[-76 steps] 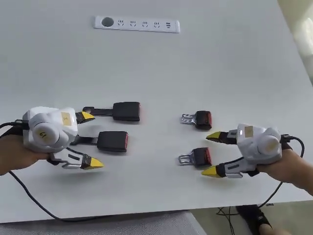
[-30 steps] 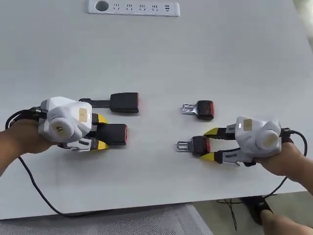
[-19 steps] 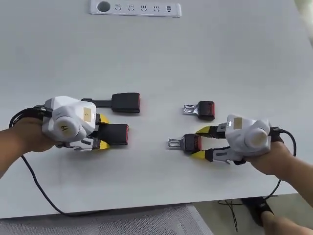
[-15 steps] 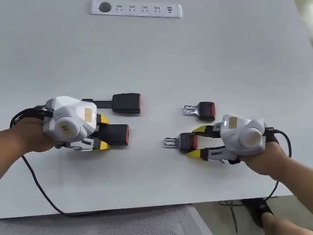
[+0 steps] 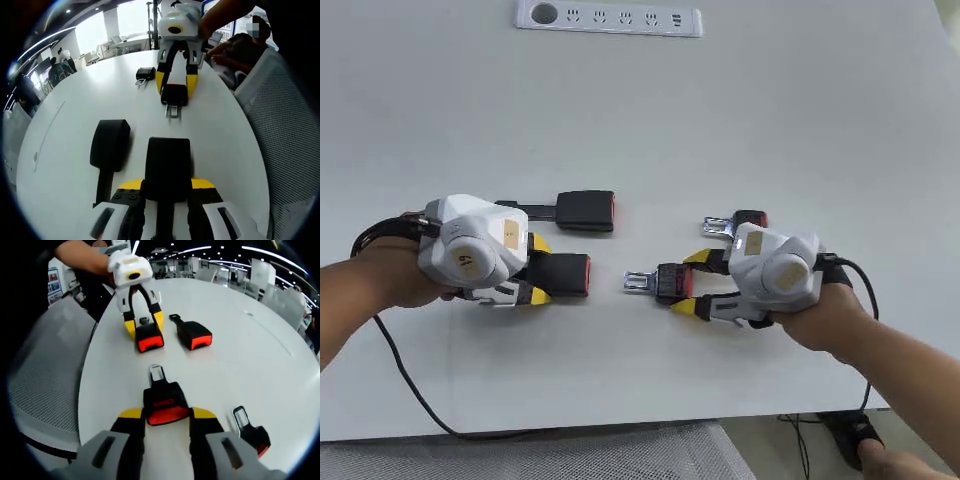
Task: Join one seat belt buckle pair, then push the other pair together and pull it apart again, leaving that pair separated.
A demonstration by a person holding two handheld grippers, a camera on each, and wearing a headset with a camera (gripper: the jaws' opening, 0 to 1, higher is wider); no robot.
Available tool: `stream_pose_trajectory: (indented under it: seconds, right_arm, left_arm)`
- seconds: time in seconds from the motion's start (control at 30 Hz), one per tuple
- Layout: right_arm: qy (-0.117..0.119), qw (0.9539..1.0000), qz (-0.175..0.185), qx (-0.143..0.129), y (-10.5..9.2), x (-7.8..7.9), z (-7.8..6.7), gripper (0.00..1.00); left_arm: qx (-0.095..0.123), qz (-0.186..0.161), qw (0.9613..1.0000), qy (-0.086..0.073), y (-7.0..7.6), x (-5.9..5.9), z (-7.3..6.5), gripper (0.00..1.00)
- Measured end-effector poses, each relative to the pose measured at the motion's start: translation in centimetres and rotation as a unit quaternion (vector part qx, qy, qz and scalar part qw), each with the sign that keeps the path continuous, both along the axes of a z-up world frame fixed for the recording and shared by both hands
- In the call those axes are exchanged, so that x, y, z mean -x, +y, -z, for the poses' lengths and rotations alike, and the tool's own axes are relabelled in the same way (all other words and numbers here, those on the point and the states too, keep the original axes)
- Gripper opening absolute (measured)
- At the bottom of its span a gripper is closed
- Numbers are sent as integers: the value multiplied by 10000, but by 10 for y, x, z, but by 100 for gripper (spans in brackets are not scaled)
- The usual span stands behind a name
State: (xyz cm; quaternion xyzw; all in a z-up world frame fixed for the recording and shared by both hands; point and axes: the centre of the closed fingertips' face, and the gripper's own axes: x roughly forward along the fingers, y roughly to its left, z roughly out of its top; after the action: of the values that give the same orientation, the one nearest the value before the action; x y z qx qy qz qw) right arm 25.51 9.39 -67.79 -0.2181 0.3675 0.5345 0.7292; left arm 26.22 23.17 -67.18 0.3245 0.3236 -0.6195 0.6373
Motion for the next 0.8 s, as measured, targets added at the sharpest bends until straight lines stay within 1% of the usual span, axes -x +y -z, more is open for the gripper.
stream_pose_trajectory:
  seconds: [0.13, 0.17, 0.23, 0.27, 0.3, 0.37, 0.4, 0.43, 0.53, 0.57, 0.6, 0.73, 0.8]
  right_arm:
    - [-67, 9999, -108, -34, 18, -2, -1, 33]
    - [-88, 9998, -182, -88, 24, -2, -1, 33]
    - [-57, 9999, -152, -28, 27, -2, -1, 33]
    - [-21, 9999, -171, -8, 30, -2, -1, 33]
    - [-45, 9997, -244, -22, 35, -2, -1, 33]
    - [-4, 9997, -234, 4, 40, -2, -1, 33]
    - [-22, 9996, -288, 14, 43, -3, -2, 33]
    - [5, 9997, -250, 10, 44, -4, -2, 33]
    - [0, 9997, -216, -76, 53, -5, -1, 33]
    - [-92, 9994, -320, 11, 53, -6, -2, 33]
    - [-6, 9997, -252, -30, 52, -6, -2, 33]
    - [14, 9998, -192, -73, 52, -5, -3, 33]
    - [30, 9997, -216, -64, 54, -6, -2, 33]
  left_arm:
    - [-28, -11, 10000, 5, 0, 0, 0, 33]
    - [-37, -19, 10000, 9, -1, 0, 0, 33]
    - [-55, -19, 10000, 10, -1, 0, 0, 33]
    - [-59, -18, 10000, 12, -1, 0, 0, 33]
    - [-72, -21, 10000, 18, -1, 0, 0, 33]
    - [-78, -42, 10000, 31, -1, 0, 0, 33]
    - [-70, -52, 10000, 35, -1, -1, 0, 33]
    - [-26, -41, 10000, 20, -1, 0, 0, 33]
    - [-59, -22, 10000, 30, -1, 0, 0, 33]
    - [-70, -12, 10000, 36, -1, 0, 0, 33]
    - [-66, -15, 10000, 45, 0, 1, 1, 33]
    - [-42, 5, 10000, 36, -1, 1, 0, 33]
    - [-73, 31, 10000, 27, -1, 1, 0, 33]
